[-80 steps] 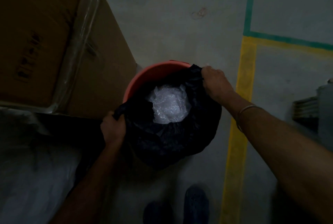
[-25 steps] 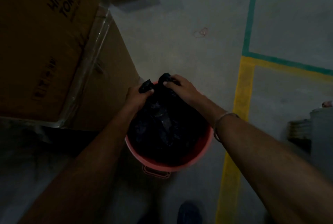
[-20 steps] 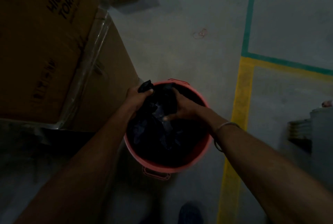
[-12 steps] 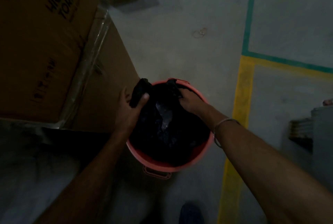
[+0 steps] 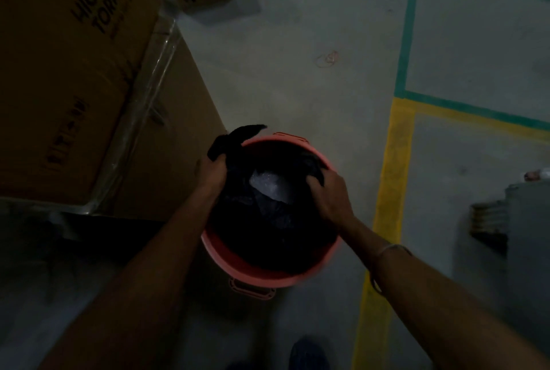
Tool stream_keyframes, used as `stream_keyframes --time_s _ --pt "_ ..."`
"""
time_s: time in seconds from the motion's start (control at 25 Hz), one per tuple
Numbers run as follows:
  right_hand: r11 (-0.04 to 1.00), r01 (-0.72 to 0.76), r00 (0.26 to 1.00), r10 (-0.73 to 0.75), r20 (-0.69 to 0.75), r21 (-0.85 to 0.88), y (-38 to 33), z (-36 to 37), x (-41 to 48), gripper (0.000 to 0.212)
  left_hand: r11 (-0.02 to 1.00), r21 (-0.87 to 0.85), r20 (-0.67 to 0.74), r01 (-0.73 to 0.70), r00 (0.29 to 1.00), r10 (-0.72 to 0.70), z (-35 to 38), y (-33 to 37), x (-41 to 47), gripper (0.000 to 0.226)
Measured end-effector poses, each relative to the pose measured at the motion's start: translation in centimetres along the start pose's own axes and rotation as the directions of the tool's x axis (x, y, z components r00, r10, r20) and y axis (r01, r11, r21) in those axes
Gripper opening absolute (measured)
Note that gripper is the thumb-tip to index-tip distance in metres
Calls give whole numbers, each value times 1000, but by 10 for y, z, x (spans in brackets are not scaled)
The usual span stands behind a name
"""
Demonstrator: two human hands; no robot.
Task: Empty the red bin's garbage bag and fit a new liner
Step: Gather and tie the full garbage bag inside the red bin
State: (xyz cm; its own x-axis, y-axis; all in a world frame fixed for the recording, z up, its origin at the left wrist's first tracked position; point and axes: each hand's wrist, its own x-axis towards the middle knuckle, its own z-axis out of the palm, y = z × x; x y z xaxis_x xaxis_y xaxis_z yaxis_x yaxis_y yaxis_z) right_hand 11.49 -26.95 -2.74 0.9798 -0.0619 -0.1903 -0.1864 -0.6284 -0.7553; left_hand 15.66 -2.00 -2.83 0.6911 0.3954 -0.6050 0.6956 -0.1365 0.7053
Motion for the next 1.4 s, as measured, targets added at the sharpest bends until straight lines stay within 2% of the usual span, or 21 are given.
stream_keyframes --time_s 0.16,0.24,0.32,0.36,0.4,0.44,0.52,0.56,0.6,0.72,0.8,0.84,0.92,0.96,1.04,1.12,1.2,1.28,1.32,1.36,1.4 --pt "983 -144 988 136 -74 -115 0 14 -65 42 1000 20 -44 9 999 -8 -3 11 6 46" --pt "983 -182 962 182 205 -18 -12 34 -91 59 1000 30 -39 -4 999 6 -1 11 3 46" --pt "984 -132 798 33 602 121 -23 46 -102 58 999 46 -5 -25 1000 25 3 12 -2 43" --pt "993 -34 725 -55 687 116 -26 44 -98 50 997 58 12 -44 999 44 4 14 -4 42" --pt "992 104 745 -121 656 65 -27 41 -88 41 995 74 26 -69 997 67 5 16 -5 41" --pt "985 170 831 -141 538 -3 -28 38 -74 35 991 90 47 -97 995 93 6 18 -6 40" --pt "990 124 967 -107 231 -61 -33 28 -40 27 983 94 112 -158 983 147 7 21 -11 36" --pt "991 119 986 -111 125 -61 -34 23 -21 27 980 74 143 -183 975 172 8 23 -12 31" --pt "991 126 987 -120 111 -51 -33 20 -5 35 977 56 174 -206 966 194 9 24 -13 24" --pt "999 37 902 -49 430 35 -34 21 42 102 958 58 244 -282 934 260 21 25 -10 18" --pt "994 -39 829 -22 559 97 -40 30 62 119 951 80 302 -300 916 263 29 28 -8 22" --pt "986 -48 811 -55 583 159 -45 37 68 109 951 70 323 -300 909 263 30 27 -8 19" --pt "974 -8 820 -124 559 227 -54 44 76 58 948 39 315 -315 905 287 29 25 -13 6" --pt "975 29 832 -145 536 219 -57 45 79 34 937 44 262 -346 910 323 25 24 -18 10" --pt "973 7 846 -129 518 230 -62 44 81 18 927 80 92 -367 929 359 12 14 -28 37" --pt "926 -186 850 -15 526 328 -65 46 82 16 943 110 17 -314 949 314 1 -3 -45 70" --pt "827 -380 829 106 549 414 -66 50 82 22 954 146 87 -263 964 252 -2 -29 -60 99" --pt "754 -456 812 134 568 474 -65 51 81 36 961 250 123 -123 988 94 3 -51 -71 132" --pt "730 -469 812 135 567 498 -64 51 81 42 945 327 111 -14 994 -24 7 -61 -75 140" --pt "702 -486 814 147 562 520 -64 51 82 45 916 395 107 70 987 -121 11 -71 -77 135" --pt "665 -508 815 165 556 547 -63 51 83 46 882 458 116 114 976 -186 14 -79 -77 116"
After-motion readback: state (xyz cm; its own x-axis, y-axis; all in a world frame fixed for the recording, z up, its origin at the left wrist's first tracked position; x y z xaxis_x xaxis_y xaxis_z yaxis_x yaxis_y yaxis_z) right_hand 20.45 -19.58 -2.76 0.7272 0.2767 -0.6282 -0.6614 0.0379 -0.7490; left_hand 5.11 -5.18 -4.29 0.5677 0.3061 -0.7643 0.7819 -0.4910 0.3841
